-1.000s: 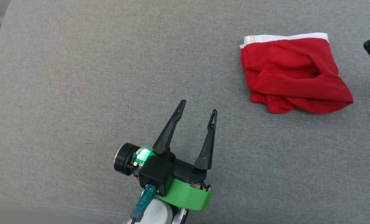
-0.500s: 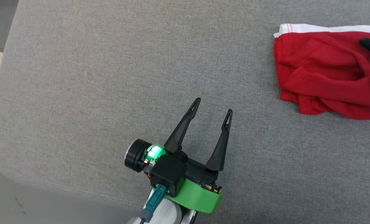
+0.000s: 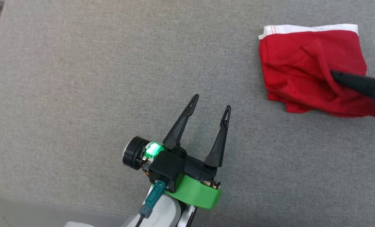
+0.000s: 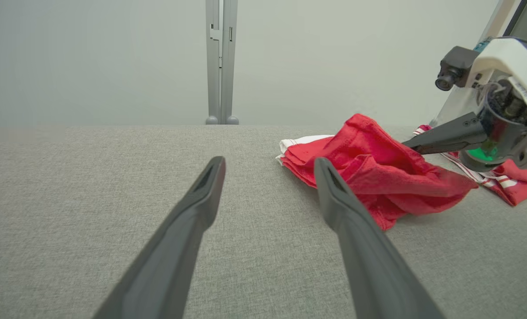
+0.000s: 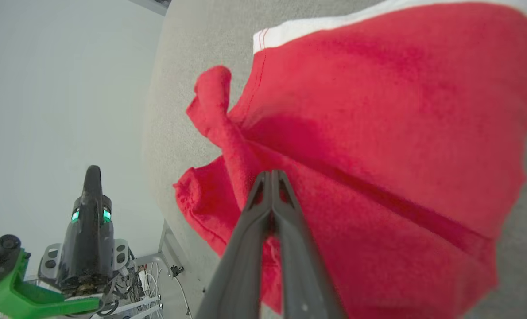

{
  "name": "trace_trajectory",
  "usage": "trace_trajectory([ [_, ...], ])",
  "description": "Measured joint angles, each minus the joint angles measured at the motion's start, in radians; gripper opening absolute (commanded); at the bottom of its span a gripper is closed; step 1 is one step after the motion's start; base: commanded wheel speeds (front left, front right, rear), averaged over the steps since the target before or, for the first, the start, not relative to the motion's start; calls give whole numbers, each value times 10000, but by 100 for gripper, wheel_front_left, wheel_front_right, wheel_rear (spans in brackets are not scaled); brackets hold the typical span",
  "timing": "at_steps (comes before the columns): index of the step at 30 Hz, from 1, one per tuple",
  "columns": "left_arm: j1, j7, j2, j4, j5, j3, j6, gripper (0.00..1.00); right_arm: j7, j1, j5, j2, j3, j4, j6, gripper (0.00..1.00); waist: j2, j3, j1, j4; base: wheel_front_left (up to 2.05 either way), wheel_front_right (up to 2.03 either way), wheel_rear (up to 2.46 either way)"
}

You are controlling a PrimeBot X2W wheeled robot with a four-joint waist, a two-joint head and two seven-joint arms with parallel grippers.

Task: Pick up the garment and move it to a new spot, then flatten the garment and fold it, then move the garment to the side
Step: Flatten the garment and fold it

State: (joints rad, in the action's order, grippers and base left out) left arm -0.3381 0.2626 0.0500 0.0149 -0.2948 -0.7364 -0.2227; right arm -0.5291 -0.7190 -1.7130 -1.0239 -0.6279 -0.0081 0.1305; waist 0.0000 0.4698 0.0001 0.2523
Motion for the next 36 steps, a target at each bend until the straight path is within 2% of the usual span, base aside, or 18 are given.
trace_trajectory([
  [5,3,0,0,-54,12,127,33,100,-579,417,-130,-102,-171,-539,0,0,0,-259,0,-210,0,0,0],
  [10,37,0,0,-50,12,190,61,100,-410,702,-667,-105,389,-1264,0,0,0,-530,0,-341,0,0,0],
  [13,61,0,0,-13,12,211,69,100,418,644,353,-259,848,-1505,0,0,0,-621,-1,-348,0,0,0],
  [16,104,0,0,25,10,203,84,100,1206,733,1958,-313,694,-1432,0,0,0,-625,0,-252,0,0,0],
  [22,105,0,2,100,-17,153,84,100,3434,1191,4903,54,-518,-504,0,0,0,-555,0,36,0,0,0],
  [26,106,0,2,90,-21,151,84,100,4418,1705,5007,395,-1365,-88,0,0,0,-558,0,178,0,0,0],
  [36,249,0,0,-71,90,330,153,100,5939,1724,5078,466,-3095,-370,0,0,0,-837,0,-146,0,0,0],
])
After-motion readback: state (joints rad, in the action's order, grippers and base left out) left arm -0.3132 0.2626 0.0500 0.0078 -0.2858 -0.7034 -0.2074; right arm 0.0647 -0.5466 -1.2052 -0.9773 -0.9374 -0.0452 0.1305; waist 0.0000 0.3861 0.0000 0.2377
